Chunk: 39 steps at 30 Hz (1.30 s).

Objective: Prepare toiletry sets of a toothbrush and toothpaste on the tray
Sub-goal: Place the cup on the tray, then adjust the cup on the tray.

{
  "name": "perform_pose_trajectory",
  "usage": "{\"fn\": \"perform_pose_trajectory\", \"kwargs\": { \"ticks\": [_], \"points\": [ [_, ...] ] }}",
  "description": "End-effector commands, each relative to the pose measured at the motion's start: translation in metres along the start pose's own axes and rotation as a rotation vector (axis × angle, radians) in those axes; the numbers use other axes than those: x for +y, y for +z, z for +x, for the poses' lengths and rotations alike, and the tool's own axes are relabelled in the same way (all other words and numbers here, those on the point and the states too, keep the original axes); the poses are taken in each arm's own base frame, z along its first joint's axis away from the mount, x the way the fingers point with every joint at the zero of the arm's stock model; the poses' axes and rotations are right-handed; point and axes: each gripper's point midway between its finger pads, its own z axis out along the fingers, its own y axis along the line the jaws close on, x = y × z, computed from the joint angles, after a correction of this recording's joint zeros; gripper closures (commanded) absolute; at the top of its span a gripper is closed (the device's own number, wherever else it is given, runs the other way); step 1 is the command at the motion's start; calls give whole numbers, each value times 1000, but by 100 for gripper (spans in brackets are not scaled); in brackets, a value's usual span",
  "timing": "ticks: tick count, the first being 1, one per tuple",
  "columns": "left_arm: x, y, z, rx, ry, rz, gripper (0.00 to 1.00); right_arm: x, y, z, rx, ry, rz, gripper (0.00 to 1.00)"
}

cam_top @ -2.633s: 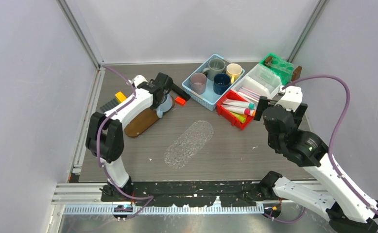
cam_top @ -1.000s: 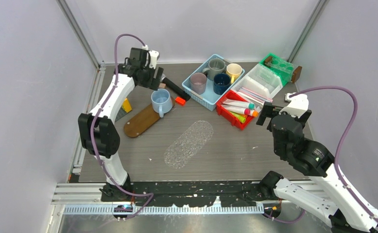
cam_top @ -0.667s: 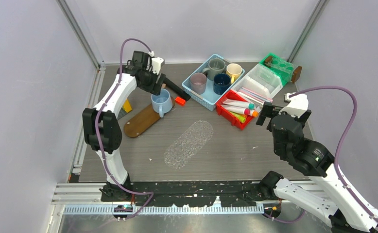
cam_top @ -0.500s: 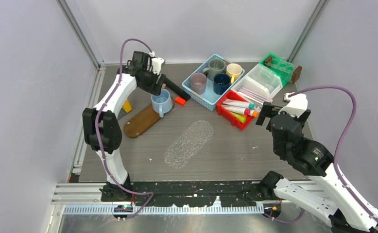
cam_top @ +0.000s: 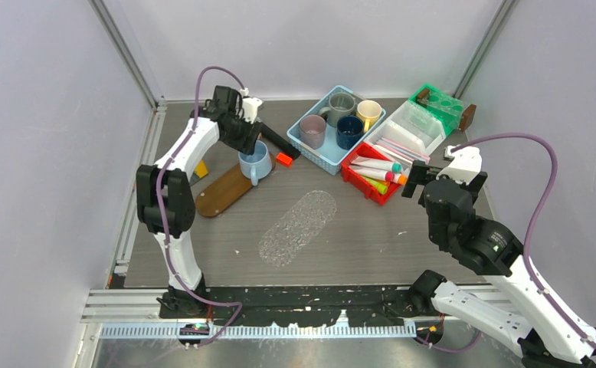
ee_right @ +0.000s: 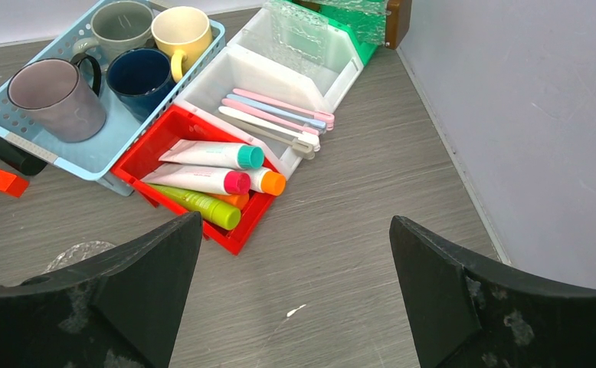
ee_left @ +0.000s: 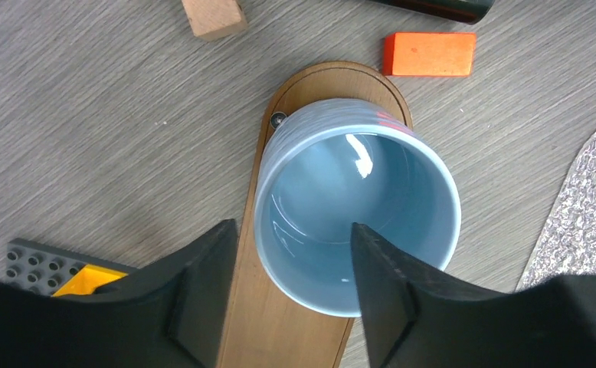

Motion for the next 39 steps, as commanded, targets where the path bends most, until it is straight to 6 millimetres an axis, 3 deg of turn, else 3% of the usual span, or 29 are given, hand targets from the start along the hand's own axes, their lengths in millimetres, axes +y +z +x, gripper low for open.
{"fn": "perform_pose_trajectory", "kwargs": {
  "ticks": [1,6,15,17,21,28,32,39],
  "points": [
    [4,3,-17,-70,23,11,48,4,3,-5,-17,15,2,1],
    [5,10,-16,-69,17,7,65,4,3,-5,-16,12,3,1],
    [5,12,-14,-78,15,2,84,4,3,-4,-17,13,2,1],
    [5,12,-14,-77,16,6,83,4,3,-4,-16,12,1,1],
    [3,16,-11,-67,17,17,71,4,3,-4,-16,13,0,1],
    [2,25,-7,-44,9,33,70,4,2,-4,-16,16,-2,1],
    [2,30,-5,-33,3,35,76,5,2,-4,-15,16,-4,1],
    [0,17,-12,-65,-7,34,98,4,2,-5,-16,18,-5,1]
  ]
}}
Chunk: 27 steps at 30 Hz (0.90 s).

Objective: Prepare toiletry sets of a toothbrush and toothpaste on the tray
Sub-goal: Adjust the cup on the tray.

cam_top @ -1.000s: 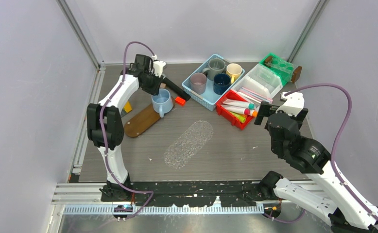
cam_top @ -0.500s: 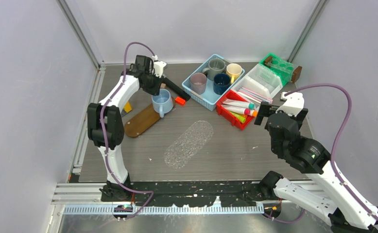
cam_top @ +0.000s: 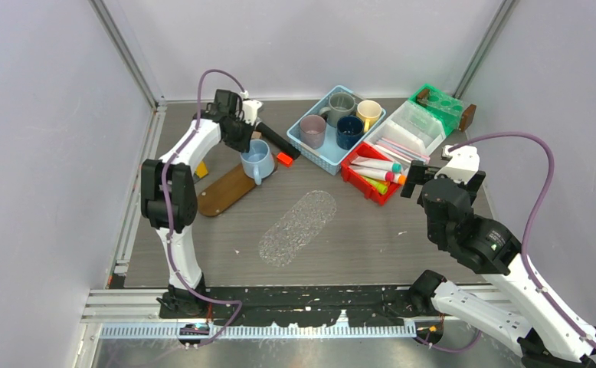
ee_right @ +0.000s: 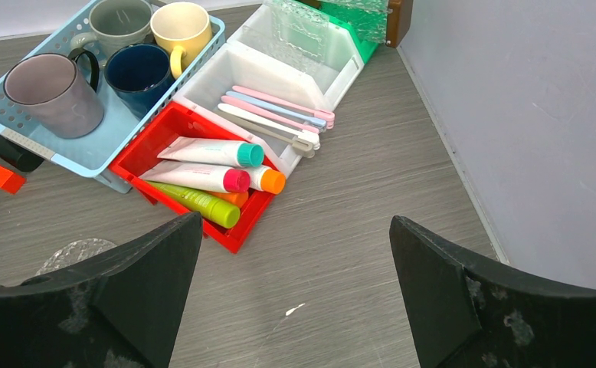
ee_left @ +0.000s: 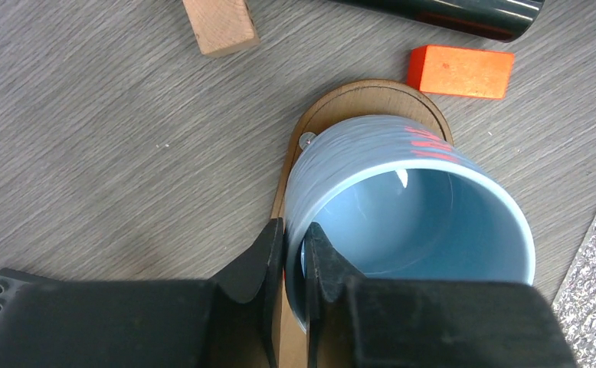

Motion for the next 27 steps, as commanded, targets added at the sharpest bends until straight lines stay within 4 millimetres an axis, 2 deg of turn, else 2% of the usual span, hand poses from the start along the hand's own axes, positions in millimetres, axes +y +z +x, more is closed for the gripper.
{"fn": "perform_pose_trajectory", "kwargs": {
  "ticks": [1,7,16,23,27],
  "points": [
    [-7,-17,-18,-65,-2,24,100,2,1,-6,-22,29,-5,1],
    [-11,-39,-31,-110,-27,19,100,0,0,-6,-25,34,-3,1],
    [-6,-73,-37,-197,-304,-107,100,0,-1,-7,-26,39,-5,1],
    [5,-68,-22,-203,-432,-229,100,0,-2,-7,-29,46,-10,1],
    [3,-60,-26,-215,-439,-246,100,0,-2,-7,-28,46,-11,1]
  ]
}}
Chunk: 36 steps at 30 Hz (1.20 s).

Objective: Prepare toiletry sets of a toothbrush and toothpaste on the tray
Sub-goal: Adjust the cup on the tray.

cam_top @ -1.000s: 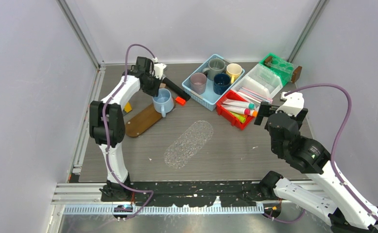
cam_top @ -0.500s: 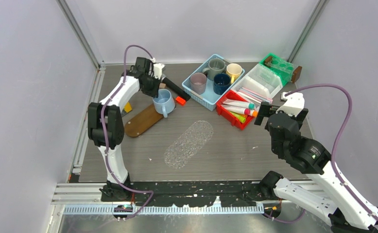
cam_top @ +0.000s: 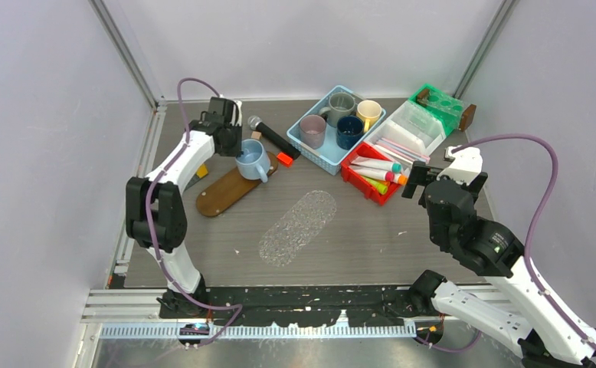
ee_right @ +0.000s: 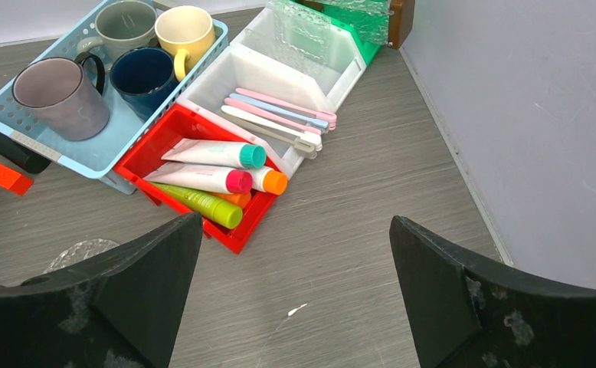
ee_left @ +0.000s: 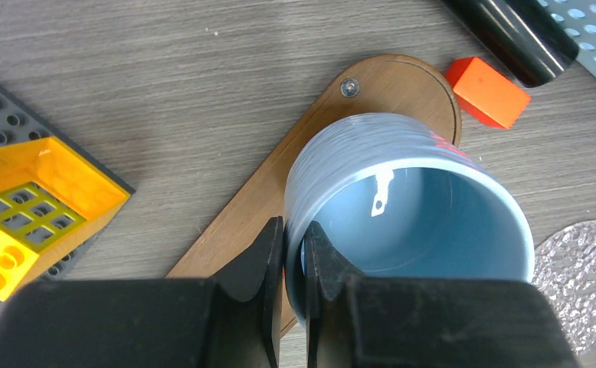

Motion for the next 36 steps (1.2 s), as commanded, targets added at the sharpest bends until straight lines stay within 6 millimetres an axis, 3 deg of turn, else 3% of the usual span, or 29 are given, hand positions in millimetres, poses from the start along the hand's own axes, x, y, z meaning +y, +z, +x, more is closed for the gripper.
{"fn": "perform_pose_trajectory", "kwargs": {
  "ticks": [1,18,36],
  "points": [
    [-11,-12,-44,-171,-70,-6,100,2,0,-6,-22,34,-5,1],
    [-15,16,-42,-152,-93,-13,100,1,0,-6,-24,36,-5,1],
    [-17,19,-48,-158,-99,-63,100,1,0,-5,-22,33,-3,1]
  ]
}}
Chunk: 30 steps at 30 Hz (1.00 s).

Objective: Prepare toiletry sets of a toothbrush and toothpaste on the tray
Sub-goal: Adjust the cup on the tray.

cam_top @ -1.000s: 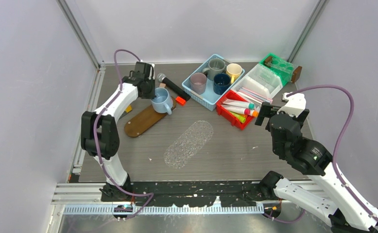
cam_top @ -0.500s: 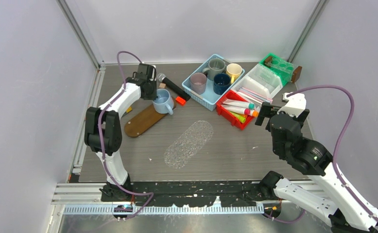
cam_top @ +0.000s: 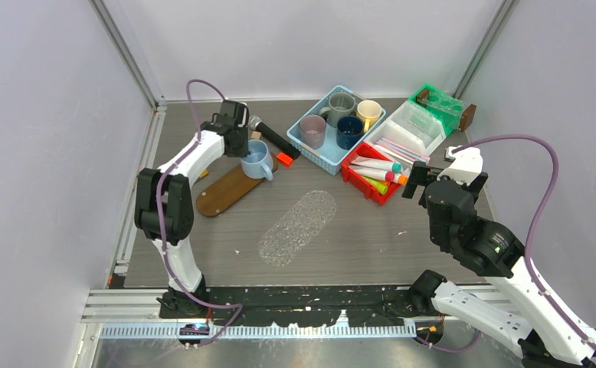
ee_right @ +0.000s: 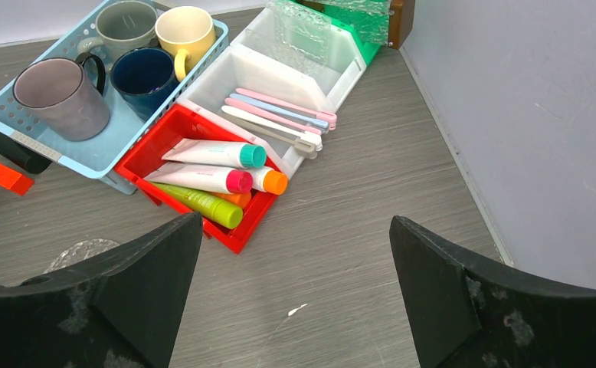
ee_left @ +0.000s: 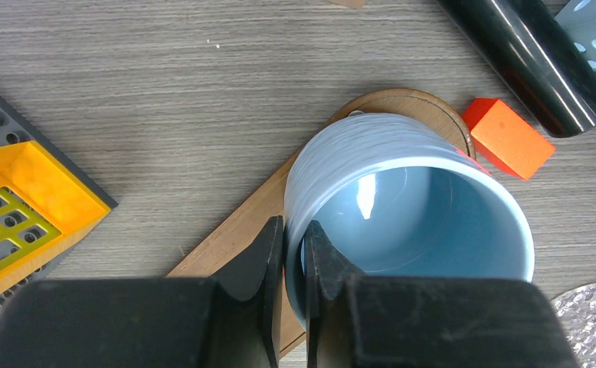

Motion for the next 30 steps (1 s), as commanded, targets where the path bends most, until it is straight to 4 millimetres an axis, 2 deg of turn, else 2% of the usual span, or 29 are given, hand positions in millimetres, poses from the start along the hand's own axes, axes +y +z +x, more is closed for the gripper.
{"fn": "perform_pose_trajectory", "kwargs": {
  "ticks": [1,12,14,19,23,27,30],
  "points": [
    [-17,-12,-52,-155,-39,36,100,1,0,-5,-22,32,-1,1],
    [-21,-10,-52,-151,-36,21,100,0,-1,-6,-24,38,-4,1],
    [-22,-9,-50,-142,-33,20,93,0,-1,-6,-24,36,-4,1],
    [-20,-8,-47,-132,-34,6,67,1,0,-6,-23,35,-5,1],
    [-17,-10,-47,-131,-34,-9,53,2,0,-6,-22,35,-8,1],
    [-14,-23,-50,-147,-37,-17,40,2,-1,-6,-21,38,-9,1],
    [-12,-41,-56,-178,-40,-11,33,5,0,-7,-16,34,-19,1]
  ]
}}
